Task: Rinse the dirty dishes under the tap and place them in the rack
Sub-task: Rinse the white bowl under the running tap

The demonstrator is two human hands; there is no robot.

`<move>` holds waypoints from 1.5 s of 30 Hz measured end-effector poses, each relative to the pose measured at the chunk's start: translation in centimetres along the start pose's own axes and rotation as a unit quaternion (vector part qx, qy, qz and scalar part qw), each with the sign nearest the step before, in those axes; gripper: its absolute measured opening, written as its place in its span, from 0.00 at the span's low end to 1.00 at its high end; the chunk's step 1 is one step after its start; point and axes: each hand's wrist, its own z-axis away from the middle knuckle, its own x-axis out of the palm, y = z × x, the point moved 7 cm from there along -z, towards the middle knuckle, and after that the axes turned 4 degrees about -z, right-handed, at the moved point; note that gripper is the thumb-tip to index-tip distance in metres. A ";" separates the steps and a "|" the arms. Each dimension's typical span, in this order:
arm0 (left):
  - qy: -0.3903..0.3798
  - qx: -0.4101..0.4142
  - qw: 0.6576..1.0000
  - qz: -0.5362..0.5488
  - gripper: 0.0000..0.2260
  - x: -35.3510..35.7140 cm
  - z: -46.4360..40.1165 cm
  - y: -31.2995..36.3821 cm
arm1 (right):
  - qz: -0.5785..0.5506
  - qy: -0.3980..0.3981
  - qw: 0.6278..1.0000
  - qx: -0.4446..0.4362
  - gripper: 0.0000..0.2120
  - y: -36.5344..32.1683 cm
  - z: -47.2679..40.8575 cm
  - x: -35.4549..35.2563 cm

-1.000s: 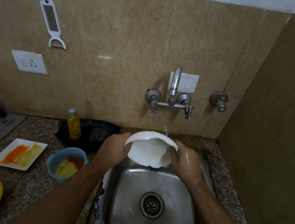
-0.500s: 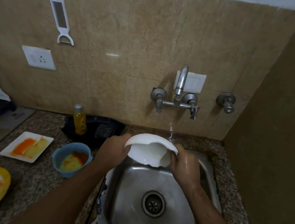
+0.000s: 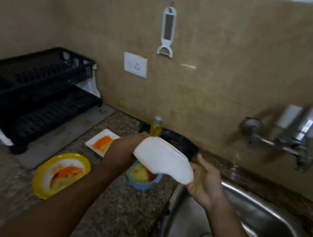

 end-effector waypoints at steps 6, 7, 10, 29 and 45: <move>-0.070 -0.060 0.994 -0.066 0.20 -6.7 -1.0 -13.0 | 0.010 -0.012 1.000 0.019 0.20 6.7 -10.8 9.4; -0.088 -0.057 0.989 -0.102 0.20 -7.9 -1.7 -14.8 | 0.014 -0.007 1.000 0.004 0.19 7.6 -12.6 10.5; -0.153 -0.041 0.954 -0.253 0.23 -11.6 -3.6 -23.3 | 0.027 -0.008 0.999 -0.021 0.19 10.6 -18.9 14.2; -0.390 -0.325 0.840 -0.190 0.39 -13.8 -9.7 -47.1 | 0.132 -0.013 0.985 -0.114 0.42 20.2 -51.1 28.0; -0.389 -0.311 0.845 -0.195 0.35 -13.3 -9.5 -47.2 | 0.441 0.038 0.896 -0.039 0.32 23.6 -66.4 28.7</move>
